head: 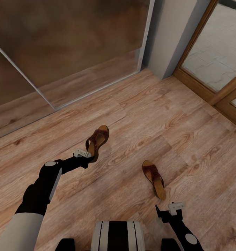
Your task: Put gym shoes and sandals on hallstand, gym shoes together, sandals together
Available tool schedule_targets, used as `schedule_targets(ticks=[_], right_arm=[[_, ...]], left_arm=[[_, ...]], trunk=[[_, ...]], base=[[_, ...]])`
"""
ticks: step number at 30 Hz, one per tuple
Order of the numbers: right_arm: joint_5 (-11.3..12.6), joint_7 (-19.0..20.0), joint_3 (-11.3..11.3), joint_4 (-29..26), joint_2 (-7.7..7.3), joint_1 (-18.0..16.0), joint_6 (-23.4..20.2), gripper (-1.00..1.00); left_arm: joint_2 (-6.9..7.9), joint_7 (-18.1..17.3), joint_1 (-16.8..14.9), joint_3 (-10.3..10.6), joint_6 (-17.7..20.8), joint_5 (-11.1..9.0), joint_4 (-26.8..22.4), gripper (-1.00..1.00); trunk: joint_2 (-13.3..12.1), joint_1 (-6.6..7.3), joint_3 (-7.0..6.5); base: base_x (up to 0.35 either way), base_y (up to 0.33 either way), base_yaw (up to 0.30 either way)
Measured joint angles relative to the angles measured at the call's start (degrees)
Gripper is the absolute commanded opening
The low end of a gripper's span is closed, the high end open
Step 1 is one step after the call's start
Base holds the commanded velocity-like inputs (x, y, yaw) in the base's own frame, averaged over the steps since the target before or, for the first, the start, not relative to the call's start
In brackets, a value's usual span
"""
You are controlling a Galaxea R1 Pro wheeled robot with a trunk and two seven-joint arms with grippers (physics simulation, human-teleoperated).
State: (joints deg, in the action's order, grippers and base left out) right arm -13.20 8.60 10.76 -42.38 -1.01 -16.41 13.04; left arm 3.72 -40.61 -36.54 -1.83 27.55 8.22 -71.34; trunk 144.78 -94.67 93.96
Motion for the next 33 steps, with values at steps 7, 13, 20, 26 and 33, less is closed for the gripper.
schedule_targets(ticks=[7,13,20,26,33], right_arm=[[0.0,0.0,0.0,0.0,0.0,0.0,0.0,1.0],[0.0,0.0,0.0,0.0,0.0,0.0,0.0,1.0],[0.0,0.1,0.0,-0.6,0.0,0.0,0.0,1.0],[0.0,0.1,0.0,-0.7,0.0,0.0,0.0,1.0],[0.0,0.1,0.0,-0.7,0.0,0.0,0.0,1.0]], left_arm=[[0.0,0.0,0.1,0.0,0.0,0.0,0.1,-1.0],[-0.07,0.0,0.7,0.0,-0.2,0.1,0.3,-1.0],[-0.09,0.0,0.7,0.0,-0.2,0.1,0.3,-1.0],[-0.09,0.0,0.7,0.0,-0.2,0.0,0.3,-1.0],[-0.09,0.1,0.7,0.1,-0.2,0.1,0.3,-1.0]], trunk=[[0.0,0.02,0.0],[0.0,0.0,0.0],[0.0,0.0,0.0],[0.0,0.0,0.0],[0.0,0.0,0.0]], base=[[0.175,0.0,0.0],[0.081,0.0,0.0],[0.015,0.0,0.0],[0.058,0.0,0.0],[0.009,0.0,0.0]])
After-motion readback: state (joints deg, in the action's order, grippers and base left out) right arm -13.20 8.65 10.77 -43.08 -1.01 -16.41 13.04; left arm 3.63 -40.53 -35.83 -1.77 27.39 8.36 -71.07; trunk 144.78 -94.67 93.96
